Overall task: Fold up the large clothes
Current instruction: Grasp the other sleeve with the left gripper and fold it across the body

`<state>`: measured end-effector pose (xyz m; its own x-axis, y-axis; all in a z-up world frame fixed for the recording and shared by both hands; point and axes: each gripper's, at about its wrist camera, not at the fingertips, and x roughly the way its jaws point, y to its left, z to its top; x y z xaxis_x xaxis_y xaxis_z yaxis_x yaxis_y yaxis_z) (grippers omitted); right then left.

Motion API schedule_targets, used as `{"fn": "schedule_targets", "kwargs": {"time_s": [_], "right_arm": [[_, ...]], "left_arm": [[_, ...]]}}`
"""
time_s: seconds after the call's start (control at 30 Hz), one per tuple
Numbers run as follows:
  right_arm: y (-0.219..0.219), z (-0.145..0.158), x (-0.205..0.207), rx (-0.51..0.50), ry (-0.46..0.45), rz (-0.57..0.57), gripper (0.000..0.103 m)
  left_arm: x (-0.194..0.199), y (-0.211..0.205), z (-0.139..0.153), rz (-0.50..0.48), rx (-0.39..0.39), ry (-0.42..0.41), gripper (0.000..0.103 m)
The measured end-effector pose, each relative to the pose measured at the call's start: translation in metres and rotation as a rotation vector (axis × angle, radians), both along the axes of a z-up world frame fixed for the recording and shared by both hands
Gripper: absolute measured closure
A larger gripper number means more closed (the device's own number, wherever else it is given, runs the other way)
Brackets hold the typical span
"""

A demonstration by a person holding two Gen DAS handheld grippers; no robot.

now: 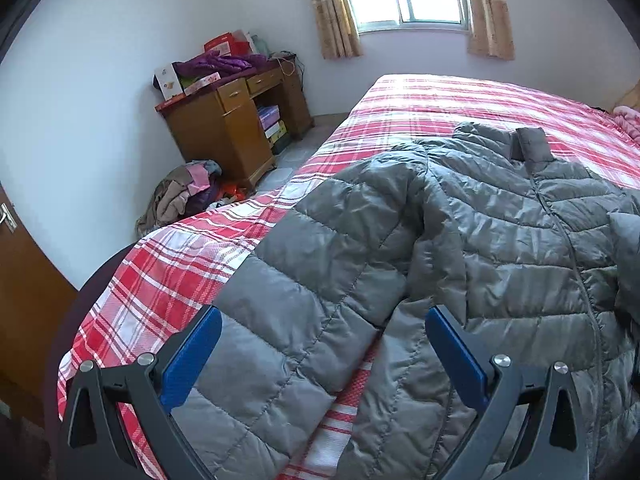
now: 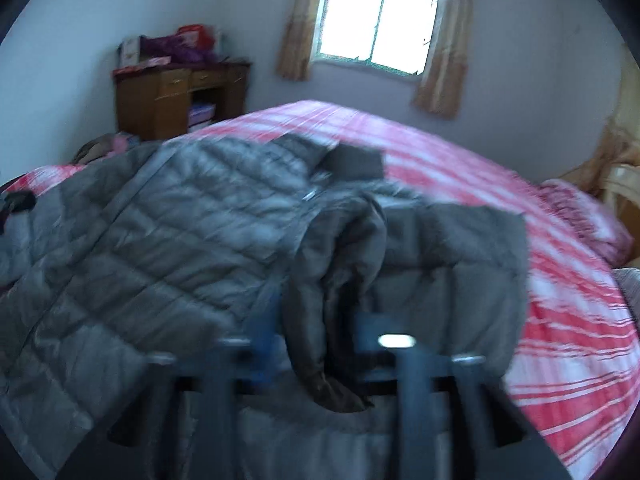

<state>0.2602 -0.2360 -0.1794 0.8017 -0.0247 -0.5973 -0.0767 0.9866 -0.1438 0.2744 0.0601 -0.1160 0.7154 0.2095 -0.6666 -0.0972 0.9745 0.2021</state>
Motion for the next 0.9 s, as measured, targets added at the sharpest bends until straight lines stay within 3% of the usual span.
{"fn": "schedule_targets", "kwargs": {"time_s": [0.13, 0.3, 0.47, 0.53, 0.63, 0.7, 0.73, 0.77, 0.9], "right_arm": [[-0.009, 0.007, -0.031, 0.025, -0.003, 0.027, 0.029], [-0.044, 0.015, -0.074, 0.049, -0.043, -0.002, 0.015], [-0.086, 0.000, -0.074, -0.016, -0.031, -0.171, 0.014], [-0.100, -0.012, -0.074, -0.005, -0.011, -0.207, 0.014], [-0.108, -0.027, -0.071, 0.006, 0.026, -0.230, 0.014], [-0.116, -0.034, -0.077, 0.011, 0.047, -0.229, 0.014], [-0.121, -0.036, -0.079, 0.013, 0.055, -0.231, 0.014], [-0.125, -0.039, -0.079, 0.020, 0.064, -0.233, 0.014], [-0.139, -0.044, -0.079, 0.080, 0.092, -0.255, 0.007]], "left_arm": [[0.000, -0.019, 0.012, -0.042, -0.035, -0.004, 0.001], [0.004, -0.078, 0.025, -0.175, -0.100, 0.010, 0.001], [0.023, -0.153, 0.005, -0.302, -0.110, 0.092, 0.001], [0.035, -0.184, -0.010, -0.332, -0.079, 0.117, 0.001], [0.056, -0.216, -0.032, -0.360, -0.093, 0.157, 0.004], [0.066, -0.226, -0.044, -0.368, -0.113, 0.201, 0.039], [0.071, -0.233, -0.050, -0.381, -0.121, 0.233, 0.071], [0.073, -0.235, -0.054, -0.394, -0.139, 0.255, 0.085], [0.063, -0.226, -0.035, -0.412, -0.127, 0.181, 0.091]]}}
